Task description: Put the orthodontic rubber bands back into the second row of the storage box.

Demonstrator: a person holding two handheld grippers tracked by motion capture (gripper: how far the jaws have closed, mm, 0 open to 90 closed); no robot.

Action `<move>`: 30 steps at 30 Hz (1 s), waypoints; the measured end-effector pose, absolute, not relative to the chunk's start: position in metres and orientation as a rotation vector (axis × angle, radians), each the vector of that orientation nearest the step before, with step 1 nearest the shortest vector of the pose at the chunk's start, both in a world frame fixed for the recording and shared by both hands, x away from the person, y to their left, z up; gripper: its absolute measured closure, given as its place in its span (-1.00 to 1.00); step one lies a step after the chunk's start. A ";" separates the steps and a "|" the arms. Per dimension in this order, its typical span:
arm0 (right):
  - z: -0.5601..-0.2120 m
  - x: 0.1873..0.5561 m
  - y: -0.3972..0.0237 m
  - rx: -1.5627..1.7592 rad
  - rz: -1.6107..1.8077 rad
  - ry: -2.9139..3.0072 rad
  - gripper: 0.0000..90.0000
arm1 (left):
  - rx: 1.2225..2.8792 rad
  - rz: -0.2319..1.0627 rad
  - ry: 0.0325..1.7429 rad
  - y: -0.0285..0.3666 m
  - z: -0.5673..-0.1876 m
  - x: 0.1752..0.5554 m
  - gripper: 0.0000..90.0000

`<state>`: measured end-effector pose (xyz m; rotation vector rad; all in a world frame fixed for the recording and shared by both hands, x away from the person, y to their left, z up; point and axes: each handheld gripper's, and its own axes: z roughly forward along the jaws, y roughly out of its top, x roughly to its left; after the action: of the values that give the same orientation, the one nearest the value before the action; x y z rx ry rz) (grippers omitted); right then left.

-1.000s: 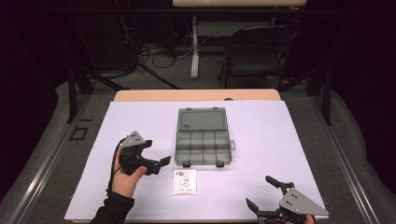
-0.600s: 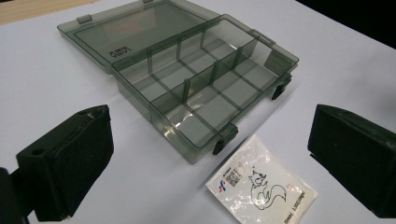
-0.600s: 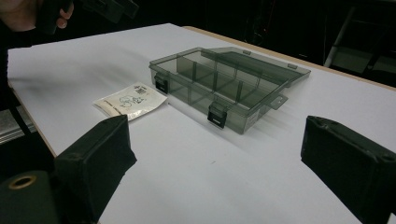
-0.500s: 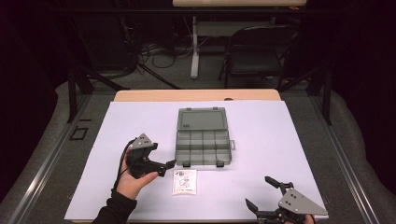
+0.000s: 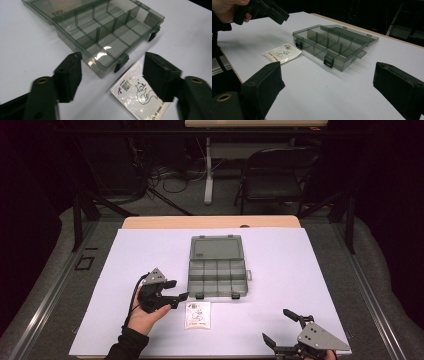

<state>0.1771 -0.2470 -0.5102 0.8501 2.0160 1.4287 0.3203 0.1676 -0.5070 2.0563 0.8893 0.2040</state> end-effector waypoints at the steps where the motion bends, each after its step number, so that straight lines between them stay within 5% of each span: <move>1: -0.510 0.177 -0.247 0.849 1.429 2.016 -0.82 | 2.073 0.191 0.883 0.165 -0.511 0.320 -0.12; 13: -0.509 0.177 -0.247 0.846 1.430 2.017 -0.82 | 2.146 0.186 0.884 0.154 -0.531 0.320 0.17; 30: -0.509 0.177 -0.247 0.846 1.433 2.018 -0.82 | 2.208 0.168 0.871 0.144 -0.549 0.320 0.18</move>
<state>0.1769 -0.2466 -0.5095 0.8459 2.0178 1.4329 0.3198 0.1441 -0.5491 2.2077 0.8711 0.1681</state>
